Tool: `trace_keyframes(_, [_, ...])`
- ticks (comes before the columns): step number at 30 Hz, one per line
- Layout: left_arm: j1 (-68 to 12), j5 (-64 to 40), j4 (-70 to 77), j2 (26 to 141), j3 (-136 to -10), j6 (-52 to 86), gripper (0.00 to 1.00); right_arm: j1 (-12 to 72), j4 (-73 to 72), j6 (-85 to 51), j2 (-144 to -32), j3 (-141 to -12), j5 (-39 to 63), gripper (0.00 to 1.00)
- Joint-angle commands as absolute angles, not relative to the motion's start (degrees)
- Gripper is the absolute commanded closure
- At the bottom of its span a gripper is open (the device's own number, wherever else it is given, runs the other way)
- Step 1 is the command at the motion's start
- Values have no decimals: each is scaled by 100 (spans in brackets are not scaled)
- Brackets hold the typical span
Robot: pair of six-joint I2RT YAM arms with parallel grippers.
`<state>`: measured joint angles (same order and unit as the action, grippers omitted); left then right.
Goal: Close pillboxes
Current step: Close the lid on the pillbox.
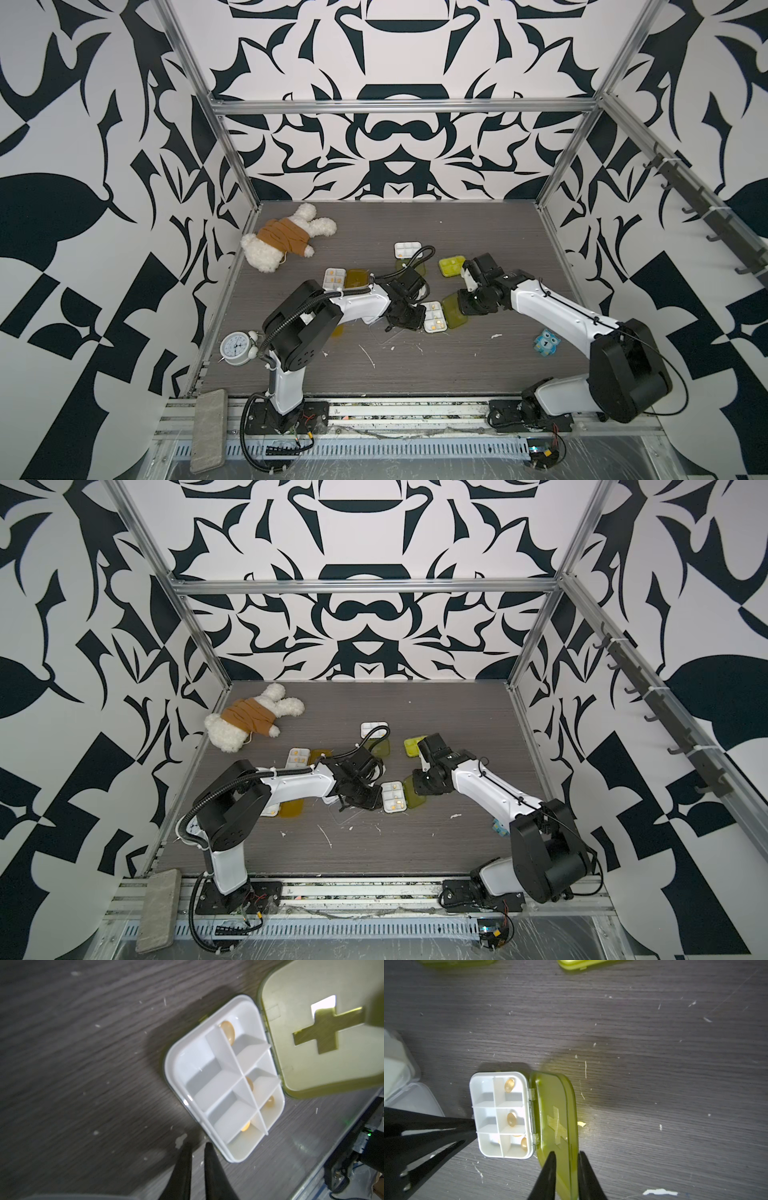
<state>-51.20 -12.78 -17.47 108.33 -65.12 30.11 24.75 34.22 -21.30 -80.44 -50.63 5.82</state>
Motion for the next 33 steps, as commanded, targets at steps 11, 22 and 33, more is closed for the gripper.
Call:
trace_keyframes(11, [-5177, -1216, -1802, 10952, -6636, 2978, 84, 2567, 3463, -2283, -7858, -5283, 1022, 75])
trace_keyframes(22, [-5177, -1162, -1802, 10907, -6645, 2980, 84, 2759, 3355, -2385, -7826, -5336, 1127, 75])
trace_keyframes(33, [-5177, -1099, -1809, 10872, -6633, 2972, 84, 2936, 3210, -2531, -7755, -5353, 1307, 68])
